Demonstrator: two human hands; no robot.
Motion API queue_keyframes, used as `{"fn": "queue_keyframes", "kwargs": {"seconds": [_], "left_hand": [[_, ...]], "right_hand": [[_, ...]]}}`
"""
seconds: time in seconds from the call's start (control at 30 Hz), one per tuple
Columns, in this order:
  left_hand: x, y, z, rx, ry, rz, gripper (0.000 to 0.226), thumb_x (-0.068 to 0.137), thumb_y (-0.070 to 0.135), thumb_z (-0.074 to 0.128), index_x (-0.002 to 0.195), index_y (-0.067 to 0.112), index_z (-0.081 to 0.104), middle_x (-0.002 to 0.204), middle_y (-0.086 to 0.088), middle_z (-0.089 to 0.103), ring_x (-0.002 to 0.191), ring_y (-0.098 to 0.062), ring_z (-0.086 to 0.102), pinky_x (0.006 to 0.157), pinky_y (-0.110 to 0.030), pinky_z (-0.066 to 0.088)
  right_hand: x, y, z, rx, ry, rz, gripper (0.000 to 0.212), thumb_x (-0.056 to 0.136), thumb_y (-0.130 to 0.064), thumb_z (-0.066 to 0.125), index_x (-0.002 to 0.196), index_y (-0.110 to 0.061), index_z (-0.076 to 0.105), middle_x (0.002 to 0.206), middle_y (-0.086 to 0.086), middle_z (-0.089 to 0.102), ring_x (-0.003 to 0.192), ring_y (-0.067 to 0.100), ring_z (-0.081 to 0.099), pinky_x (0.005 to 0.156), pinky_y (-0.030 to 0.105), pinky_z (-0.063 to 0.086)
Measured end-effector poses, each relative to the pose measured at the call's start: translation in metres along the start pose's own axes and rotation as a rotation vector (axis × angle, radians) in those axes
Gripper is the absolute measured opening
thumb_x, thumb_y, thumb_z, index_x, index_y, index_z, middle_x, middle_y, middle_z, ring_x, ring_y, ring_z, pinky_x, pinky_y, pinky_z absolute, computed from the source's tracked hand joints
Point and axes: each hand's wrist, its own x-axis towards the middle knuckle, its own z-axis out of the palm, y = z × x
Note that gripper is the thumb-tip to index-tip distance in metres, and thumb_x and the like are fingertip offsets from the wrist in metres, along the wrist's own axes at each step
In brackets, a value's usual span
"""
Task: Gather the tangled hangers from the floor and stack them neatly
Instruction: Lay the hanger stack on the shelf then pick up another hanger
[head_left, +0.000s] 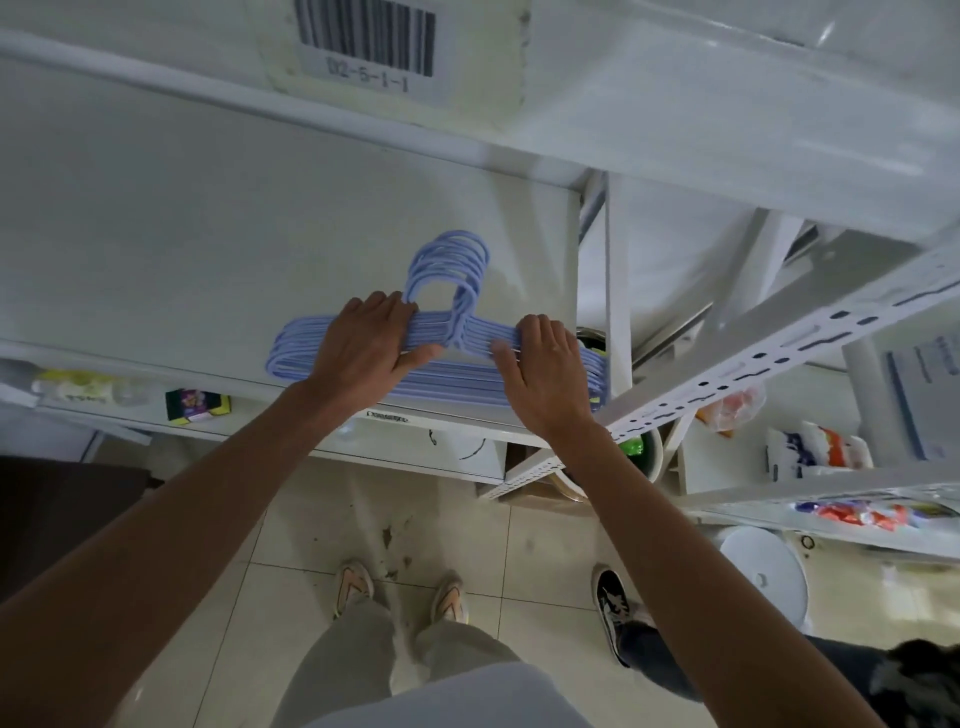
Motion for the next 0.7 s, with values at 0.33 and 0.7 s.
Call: {"fn": "queue_keyframes", "kwargs": {"seconds": [0.33,0.7], "left_hand": [[-0.006,-0.016,-0.008,-0.125,-0.115,0.024,0.066,0.100,0.068,0.030,0.108,0.010,0.062,0.088,-0.010,0.065,0.078,-0.032,0.062,0.071,-0.040,0.046],[-0.029,-0.021,-0.005,0.109,-0.004,-0.170,0.075,0.095,0.075,0.033,0.078,0.009,0.064,0.052,-0.010,0.061,0.043,-0.030,0.060,0.051,-0.027,0.038]], "right_hand": [[0.000,0.016,0.001,-0.105,0.042,-0.153,0.055,0.099,-0.069,0.033,0.096,-0.017,0.052,0.079,0.000,0.061,0.066,0.021,0.059,0.064,0.030,0.038],[0.005,0.022,0.006,-0.143,0.051,-0.223,0.060,0.097,-0.073,0.036,0.089,-0.016,0.051,0.068,-0.001,0.057,0.054,0.019,0.055,0.056,0.027,0.034]]}}
